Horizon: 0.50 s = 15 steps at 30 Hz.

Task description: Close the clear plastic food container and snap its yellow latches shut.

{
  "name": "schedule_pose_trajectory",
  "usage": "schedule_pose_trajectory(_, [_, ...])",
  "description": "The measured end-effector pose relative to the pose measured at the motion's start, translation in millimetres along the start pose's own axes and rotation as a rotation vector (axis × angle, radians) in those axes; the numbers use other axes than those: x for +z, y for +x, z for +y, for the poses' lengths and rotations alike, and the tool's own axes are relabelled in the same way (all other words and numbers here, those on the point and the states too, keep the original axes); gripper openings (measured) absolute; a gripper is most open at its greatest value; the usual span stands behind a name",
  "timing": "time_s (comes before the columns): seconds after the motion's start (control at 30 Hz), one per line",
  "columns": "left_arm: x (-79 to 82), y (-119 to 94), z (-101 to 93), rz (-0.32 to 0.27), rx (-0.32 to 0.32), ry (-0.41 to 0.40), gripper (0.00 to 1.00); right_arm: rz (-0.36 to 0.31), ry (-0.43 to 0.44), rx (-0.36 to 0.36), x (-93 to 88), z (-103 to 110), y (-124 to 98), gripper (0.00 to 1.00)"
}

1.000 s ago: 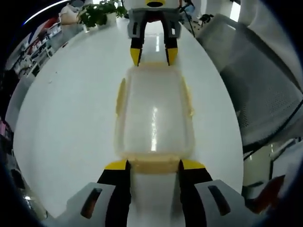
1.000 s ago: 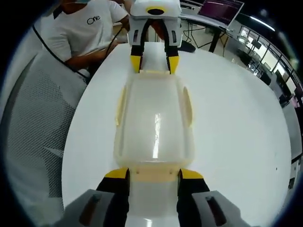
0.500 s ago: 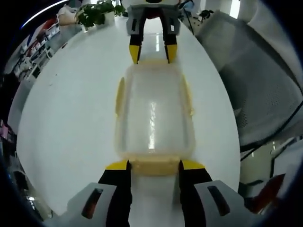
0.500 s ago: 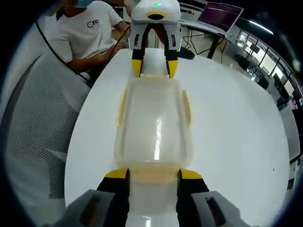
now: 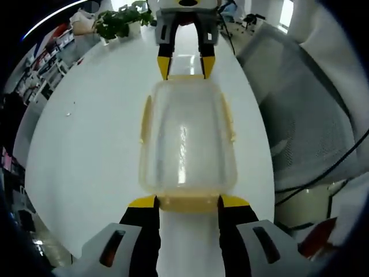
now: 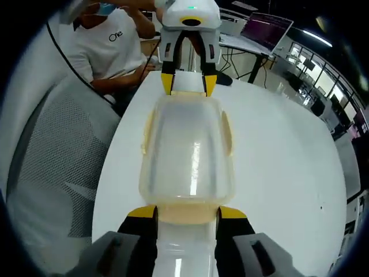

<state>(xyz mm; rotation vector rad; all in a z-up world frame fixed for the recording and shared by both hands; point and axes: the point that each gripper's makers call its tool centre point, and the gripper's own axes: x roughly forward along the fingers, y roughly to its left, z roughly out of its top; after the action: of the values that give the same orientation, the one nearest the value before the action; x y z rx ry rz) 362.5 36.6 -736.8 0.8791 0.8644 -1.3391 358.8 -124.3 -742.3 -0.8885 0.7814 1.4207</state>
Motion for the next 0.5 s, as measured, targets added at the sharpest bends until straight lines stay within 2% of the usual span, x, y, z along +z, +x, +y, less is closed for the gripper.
schedule_pose_trajectory(0.17, [15.6, -13, -3.6, -0.015, -0.007, -0.013, 0.37, -0.011, 0.003, 0.003, 0.4, 3, -19, 0.37])
schedule_pose_trajectory(0.5, [45.9, -25, -5.1, -0.032, -0.002, -0.018, 0.37, -0.011, -0.006, 0.000, -5.6, 3, -53, 0.37])
